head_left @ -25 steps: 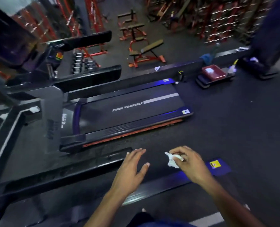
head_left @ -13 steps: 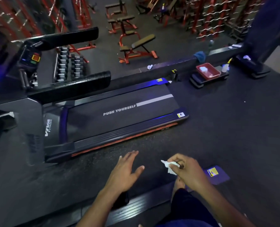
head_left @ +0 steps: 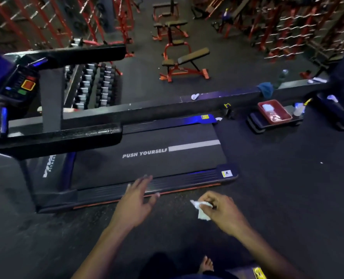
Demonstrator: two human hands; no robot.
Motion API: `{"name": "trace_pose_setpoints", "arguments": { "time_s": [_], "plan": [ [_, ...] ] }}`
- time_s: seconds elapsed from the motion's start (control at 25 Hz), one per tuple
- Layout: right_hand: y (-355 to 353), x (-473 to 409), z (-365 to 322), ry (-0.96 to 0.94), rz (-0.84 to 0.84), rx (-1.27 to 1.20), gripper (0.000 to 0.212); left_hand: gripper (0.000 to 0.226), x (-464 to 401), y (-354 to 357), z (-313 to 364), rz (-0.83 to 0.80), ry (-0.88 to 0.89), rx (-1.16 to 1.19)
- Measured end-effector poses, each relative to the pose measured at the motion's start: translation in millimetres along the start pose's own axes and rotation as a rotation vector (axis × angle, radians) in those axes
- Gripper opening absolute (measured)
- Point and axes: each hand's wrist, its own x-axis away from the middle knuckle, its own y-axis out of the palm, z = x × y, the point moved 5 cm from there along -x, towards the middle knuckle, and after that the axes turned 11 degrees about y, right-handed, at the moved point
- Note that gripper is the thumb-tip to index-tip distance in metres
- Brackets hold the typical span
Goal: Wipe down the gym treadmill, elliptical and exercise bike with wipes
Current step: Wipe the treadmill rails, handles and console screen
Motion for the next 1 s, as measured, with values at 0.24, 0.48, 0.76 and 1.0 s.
{"name": "trace_pose_setpoints", "arguments": {
  "time_s": [0.24,0.48,0.76,1.0],
  "plan": [
    [-8.4,-172.1,-93.9,-0.118,-0.068,0.093,0.008,0.062,-113.4,-87.4,-54.6,0.251,-0.049,-0.097],
    [22.2,-410.7,-238.2,-0.247,-0.165,0.213,0.004,0.061,-316.1,-135.5,-184.5,0.254,-0.124,-0.135],
    [17.1,-558.6,-364.1,-0.3,-0.331,0.279,0.003,0.067,-433.8,-202.3,-279.9,0.165,-0.306,-0.107],
    [53.7,-614.3,-395.9,-0.361,-0.567,0.29,0.025,0.067,-413.4,-248.9,-305.0,0.303,-0.557,-0.14]
  ]
}}
